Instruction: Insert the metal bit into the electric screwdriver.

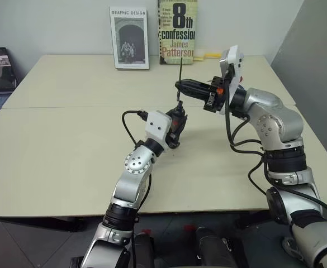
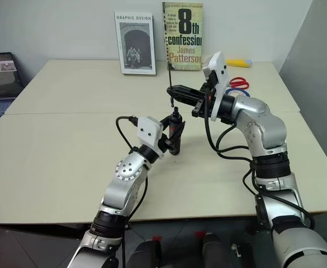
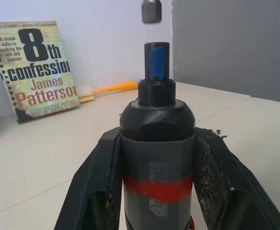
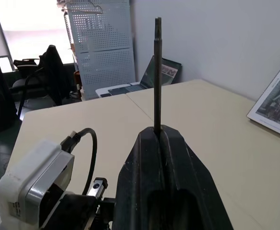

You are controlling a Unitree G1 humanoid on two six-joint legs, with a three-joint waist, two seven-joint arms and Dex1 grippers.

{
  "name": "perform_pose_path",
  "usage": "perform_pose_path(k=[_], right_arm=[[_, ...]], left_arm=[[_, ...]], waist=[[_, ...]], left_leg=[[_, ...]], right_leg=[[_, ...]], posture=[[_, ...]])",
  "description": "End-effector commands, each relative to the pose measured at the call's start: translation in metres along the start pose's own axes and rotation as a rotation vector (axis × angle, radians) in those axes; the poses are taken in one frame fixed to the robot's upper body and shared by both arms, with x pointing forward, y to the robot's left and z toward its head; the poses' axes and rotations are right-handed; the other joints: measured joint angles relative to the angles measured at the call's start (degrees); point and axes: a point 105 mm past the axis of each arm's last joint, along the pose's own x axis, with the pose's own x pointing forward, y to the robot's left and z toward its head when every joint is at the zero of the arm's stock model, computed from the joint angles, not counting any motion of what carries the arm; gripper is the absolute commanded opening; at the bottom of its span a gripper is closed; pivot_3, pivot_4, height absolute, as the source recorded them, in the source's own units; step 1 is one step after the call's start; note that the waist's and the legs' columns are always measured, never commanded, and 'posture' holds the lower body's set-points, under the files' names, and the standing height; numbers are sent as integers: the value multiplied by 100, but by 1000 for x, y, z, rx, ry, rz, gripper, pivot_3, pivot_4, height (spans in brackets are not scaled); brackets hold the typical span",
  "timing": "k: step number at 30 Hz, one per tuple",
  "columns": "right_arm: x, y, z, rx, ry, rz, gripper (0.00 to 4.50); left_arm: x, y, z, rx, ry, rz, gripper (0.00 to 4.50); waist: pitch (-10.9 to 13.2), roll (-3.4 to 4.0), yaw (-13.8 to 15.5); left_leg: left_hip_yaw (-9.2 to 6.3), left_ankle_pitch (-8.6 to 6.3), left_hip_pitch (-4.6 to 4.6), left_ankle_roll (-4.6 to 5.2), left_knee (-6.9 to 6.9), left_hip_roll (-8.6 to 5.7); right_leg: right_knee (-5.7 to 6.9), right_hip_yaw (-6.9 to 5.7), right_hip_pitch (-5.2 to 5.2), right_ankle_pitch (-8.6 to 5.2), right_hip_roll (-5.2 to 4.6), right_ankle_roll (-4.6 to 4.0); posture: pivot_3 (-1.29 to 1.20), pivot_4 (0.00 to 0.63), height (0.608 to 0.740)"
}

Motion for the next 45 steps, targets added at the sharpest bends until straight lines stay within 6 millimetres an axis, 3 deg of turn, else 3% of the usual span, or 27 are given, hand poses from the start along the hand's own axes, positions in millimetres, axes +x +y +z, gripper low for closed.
perform_pose_path(k=[1,14,45], right_arm=[[-3,1,22,-68,-72,-2,0],[-7,-4,8,-77,-41,-40,0],[-4,2,-2,-98,0,-28,0]], left_arm=[[-2,5,0,17,6,15,1643],[-3,7,0,20,8,22,1643],[-2,6,0,20,8,19,1643]], waist=[[0,0,0],[0,0,-1],[0,0,-2]], left_leg=[[0,0,0,0,0,0],[0,0,0,0,0,0],[0,0,1,0,0,0]], right_leg=[[0,0,0,0,0,0],[0,0,0,-1,0,-2],[1,0,0,-1,0,-2]], posture=[[0,150,740],[0,150,740],[0,150,740]])
